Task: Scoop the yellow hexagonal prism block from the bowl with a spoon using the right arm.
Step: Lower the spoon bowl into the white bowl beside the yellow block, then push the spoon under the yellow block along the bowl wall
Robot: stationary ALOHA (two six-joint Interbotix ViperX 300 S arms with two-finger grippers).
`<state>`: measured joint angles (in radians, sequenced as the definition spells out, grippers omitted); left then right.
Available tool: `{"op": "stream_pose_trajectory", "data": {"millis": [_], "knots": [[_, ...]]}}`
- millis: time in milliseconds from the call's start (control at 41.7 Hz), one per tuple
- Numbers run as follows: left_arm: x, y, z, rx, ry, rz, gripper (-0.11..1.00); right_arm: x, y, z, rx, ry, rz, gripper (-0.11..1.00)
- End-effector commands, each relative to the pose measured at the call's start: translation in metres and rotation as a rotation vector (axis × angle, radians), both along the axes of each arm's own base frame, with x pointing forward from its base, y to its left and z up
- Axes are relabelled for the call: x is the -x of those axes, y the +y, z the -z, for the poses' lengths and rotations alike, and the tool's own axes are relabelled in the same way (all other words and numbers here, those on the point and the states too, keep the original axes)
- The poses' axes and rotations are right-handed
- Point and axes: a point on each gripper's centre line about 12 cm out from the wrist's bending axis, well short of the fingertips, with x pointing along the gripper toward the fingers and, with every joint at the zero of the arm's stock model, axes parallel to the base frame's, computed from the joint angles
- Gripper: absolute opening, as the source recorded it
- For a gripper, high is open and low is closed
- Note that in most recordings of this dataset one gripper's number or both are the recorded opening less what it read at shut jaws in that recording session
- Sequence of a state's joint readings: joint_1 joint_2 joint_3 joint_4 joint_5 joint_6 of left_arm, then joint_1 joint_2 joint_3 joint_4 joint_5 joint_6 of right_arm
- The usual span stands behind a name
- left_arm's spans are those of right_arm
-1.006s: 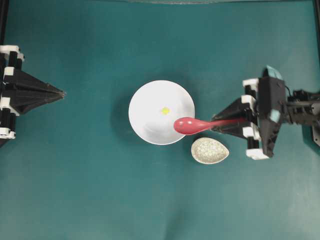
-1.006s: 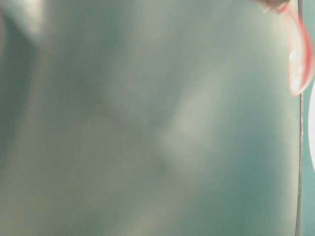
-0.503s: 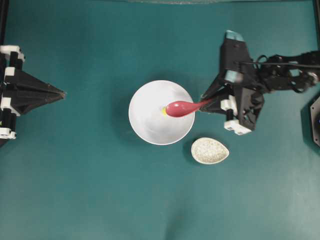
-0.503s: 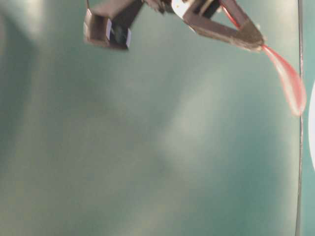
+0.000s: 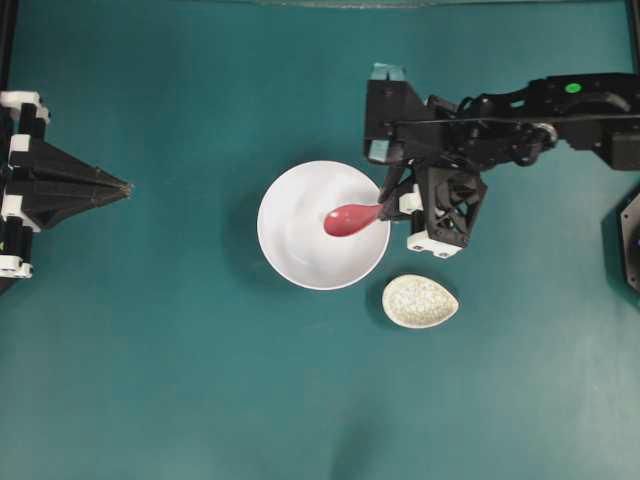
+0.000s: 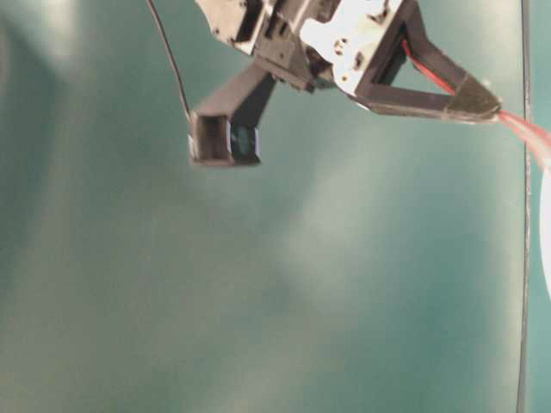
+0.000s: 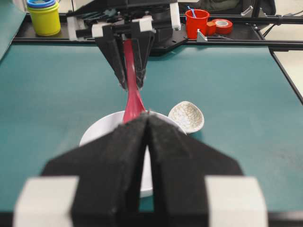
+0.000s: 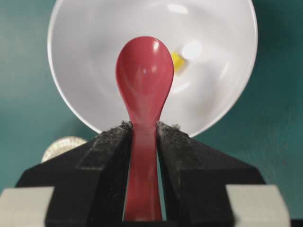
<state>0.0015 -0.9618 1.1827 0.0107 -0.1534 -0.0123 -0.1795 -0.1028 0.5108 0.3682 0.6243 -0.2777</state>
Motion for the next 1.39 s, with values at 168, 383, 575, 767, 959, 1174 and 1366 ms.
{"op": "stream_pose_trajectory", "data": {"millis": [168, 383, 575, 767, 959, 1174, 1366], "knots": [[-0.003, 0.0, -0.007, -0.005, -0.006, 0.001, 0.0, -0.009, -0.008, -0.008, 0.018, 0.111, 0.033, 0.25], [-0.003, 0.0, -0.007, -0.009, -0.006, 0.002, 0.0, -0.014, -0.011, -0.008, 0.016, 0.153, 0.054, 0.26], [-0.003, 0.0, -0.006, -0.009, -0.003, 0.001, 0.0, -0.011, -0.006, -0.006, 0.0, 0.192, 0.046, 0.26], [-0.003, 0.0, -0.006, -0.011, -0.005, 0.001, 0.0, -0.012, 0.0, -0.003, -0.012, 0.206, 0.054, 0.25], [-0.003, 0.0, -0.006, -0.011, -0.003, 0.001, 0.0, -0.015, 0.003, 0.008, -0.017, 0.23, 0.049, 0.26], [-0.003, 0.0, -0.006, -0.011, -0.003, 0.001, 0.0, -0.02, 0.002, 0.015, -0.013, 0.223, 0.053, 0.26], [-0.003, 0.0, -0.007, -0.011, -0.005, 0.001, 0.0, -0.026, 0.0, 0.019, -0.007, 0.201, 0.058, 0.26]]}}
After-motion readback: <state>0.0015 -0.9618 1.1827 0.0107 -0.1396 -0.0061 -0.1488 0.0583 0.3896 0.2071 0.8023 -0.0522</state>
